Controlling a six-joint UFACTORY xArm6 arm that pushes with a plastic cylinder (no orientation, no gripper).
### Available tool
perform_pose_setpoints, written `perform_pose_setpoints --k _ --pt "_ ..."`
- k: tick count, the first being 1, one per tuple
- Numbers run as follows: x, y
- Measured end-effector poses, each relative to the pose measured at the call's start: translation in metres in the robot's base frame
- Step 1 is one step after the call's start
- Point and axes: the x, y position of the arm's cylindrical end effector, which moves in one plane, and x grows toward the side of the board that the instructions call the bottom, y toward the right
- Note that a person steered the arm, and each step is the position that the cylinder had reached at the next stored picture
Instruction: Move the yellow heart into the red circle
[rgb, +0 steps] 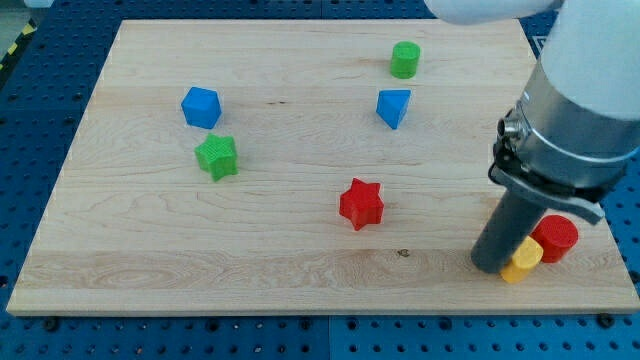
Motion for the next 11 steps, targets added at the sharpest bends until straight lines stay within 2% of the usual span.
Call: perform_pose_setpoints --k 1,2,3,4,5,8,10,11 --pt "0.021 -0.020" --pt "0.018 -0.045" --pt "-0.001 -0.034" --pt "-0.001 -0.015" --pt "0.021 0.035" --pt "0.030 0.093" --pt "0.030 0.080" --pt "0.030 0.054"
